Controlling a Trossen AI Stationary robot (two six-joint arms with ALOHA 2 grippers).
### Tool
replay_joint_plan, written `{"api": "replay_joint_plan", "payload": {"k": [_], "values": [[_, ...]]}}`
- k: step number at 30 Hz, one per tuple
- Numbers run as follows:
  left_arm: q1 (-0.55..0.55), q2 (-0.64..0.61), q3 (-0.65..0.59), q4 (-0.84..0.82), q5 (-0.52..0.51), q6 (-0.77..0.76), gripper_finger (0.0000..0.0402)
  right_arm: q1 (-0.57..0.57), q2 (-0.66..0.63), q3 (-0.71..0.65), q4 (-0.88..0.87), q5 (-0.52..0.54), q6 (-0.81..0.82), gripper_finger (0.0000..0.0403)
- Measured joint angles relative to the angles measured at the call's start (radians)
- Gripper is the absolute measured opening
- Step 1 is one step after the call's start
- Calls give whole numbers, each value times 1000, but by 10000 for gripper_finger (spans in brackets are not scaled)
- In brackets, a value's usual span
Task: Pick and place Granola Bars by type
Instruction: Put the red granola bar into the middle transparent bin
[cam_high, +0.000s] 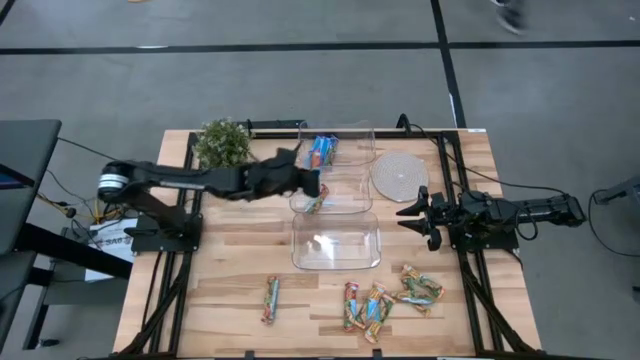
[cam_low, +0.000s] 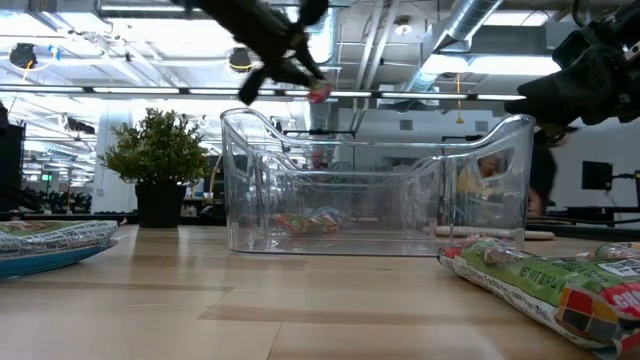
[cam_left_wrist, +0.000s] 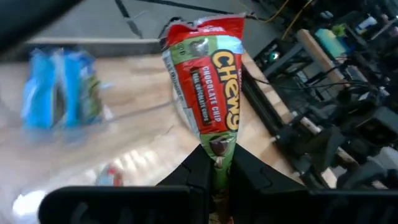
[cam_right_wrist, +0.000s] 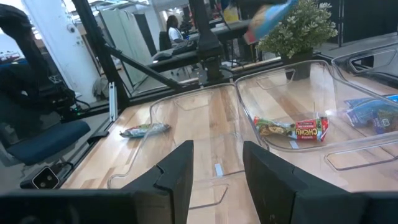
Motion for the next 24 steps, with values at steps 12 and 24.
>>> {"api": "replay_joint_plan", "payload": {"k": [12,24], "values": [[68,219,274,-61,127,111,25,0,0,0,0,0,0,134],[74,227,274,-228,100,101,25,0,0,0,0,0,0,134]]}}
